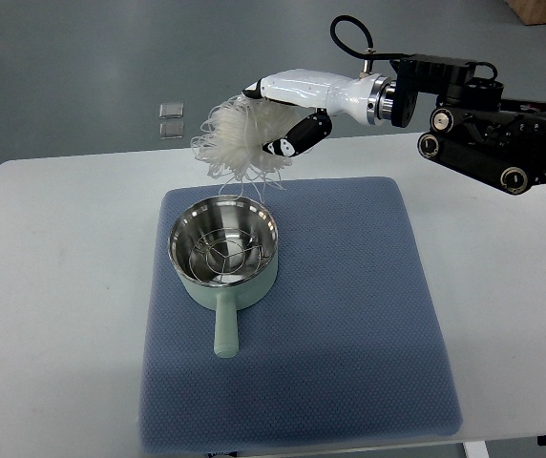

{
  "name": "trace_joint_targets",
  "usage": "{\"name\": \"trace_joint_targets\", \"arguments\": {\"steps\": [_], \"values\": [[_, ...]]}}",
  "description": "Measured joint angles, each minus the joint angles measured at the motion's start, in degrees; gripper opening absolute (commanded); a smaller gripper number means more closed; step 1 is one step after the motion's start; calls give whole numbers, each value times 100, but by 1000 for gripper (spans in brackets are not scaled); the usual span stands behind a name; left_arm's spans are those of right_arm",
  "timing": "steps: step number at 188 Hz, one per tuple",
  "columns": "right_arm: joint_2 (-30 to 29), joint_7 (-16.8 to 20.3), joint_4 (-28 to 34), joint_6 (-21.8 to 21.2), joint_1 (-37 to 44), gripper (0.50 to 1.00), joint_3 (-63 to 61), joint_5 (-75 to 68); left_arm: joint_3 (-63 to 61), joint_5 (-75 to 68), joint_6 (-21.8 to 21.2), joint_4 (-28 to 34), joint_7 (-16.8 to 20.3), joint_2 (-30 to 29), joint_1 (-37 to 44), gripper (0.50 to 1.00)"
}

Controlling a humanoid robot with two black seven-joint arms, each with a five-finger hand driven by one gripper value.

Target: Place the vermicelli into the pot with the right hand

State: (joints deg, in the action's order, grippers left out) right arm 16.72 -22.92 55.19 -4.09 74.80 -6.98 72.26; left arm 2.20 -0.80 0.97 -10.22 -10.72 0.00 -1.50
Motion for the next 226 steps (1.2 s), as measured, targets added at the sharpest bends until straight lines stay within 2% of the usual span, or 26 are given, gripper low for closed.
{"name": "trace_joint_targets", "arguments": {"steps": [47, 48, 49, 50, 51, 52, 53, 54, 55, 56, 57, 58, 59, 60, 74, 82, 140, 160, 198, 226], "values": [[-532, -122, 25, -4, -366, 500, 75, 0, 9, 0, 0, 3, 0, 0, 2, 1000], [-537, -123, 24, -3, -376, 533, 77, 3, 9, 0, 0, 3, 0, 0, 2, 1000], [-541, -123, 22, -2, -386, 533, 79, 5, 9, 0, 0, 3, 0, 0, 2, 1000], [-549, -124, 20, 0, -405, 574, 83, 10, 9, 0, 0, 3, 0, 0, 2, 1000], [-553, -124, 19, 2, -415, 574, 85, 12, 9, 0, 0, 2, 0, 0, 3, 1000], [-556, -125, 18, 4, -424, 616, 87, 13, 9, 0, 0, 3, 0, 0, 3, 1000], [-559, -126, 17, 6, -434, 617, 89, 15, 9, 0, 0, 3, 0, 0, 3, 1000], [-562, -127, 17, 8, -443, 655, 92, 16, 9, 0, 0, 2, 0, 0, 3, 1000], [-565, -127, 16, 11, -452, 656, 94, 18, 9, 0, 0, 2, 0, 0, 3, 1000], [-567, -128, 15, 14, -461, 686, 97, 19, 9, 0, 0, 2, 0, 0, 3, 1000], [-569, -128, 14, 16, -470, 686, 100, 21, 9, 0, 0, 2, 0, 0, 3, 1000], [-573, -129, 13, 21, -487, 717, 106, 23, 9, 0, 0, 2, 0, 0, 3, 1000], [-575, -130, 12, 24, -495, 717, 110, 25, 9, 0, 0, 2, 0, 0, 3, 1000], [-576, -131, 11, 26, -503, 741, 113, 26, 9, 0, 0, 2, 0, 0, 3, 1000], [-585, -139, 5, 52, -596, 854, 147, 32, 9, 0, 0, 2, 0, 0, 5, 1000], [-581, -154, 4, 60, -639, 889, 157, 33, 8, 0, 0, -1, 0, 0, 7, 1000], [-315, -336, 4, 71, -683, 895, 64, -20, -1, 0, 0, -4, 0, 0, 5, 1000], [-215, -307, -42, 220, -796, 895, -230, -94, -1, 0, 0, -5, 0, 0, 4, 1000], [-185, -201, -555, 678, -1818, 891, -1616, -480, -1, 0, 0, -6, 0, 0, 6, 1000], [-265, 117, -826, 995, -2769, 891, -2751, -1444, -1, 0, 0, 0, 0, 0, 4, 1000]]}}
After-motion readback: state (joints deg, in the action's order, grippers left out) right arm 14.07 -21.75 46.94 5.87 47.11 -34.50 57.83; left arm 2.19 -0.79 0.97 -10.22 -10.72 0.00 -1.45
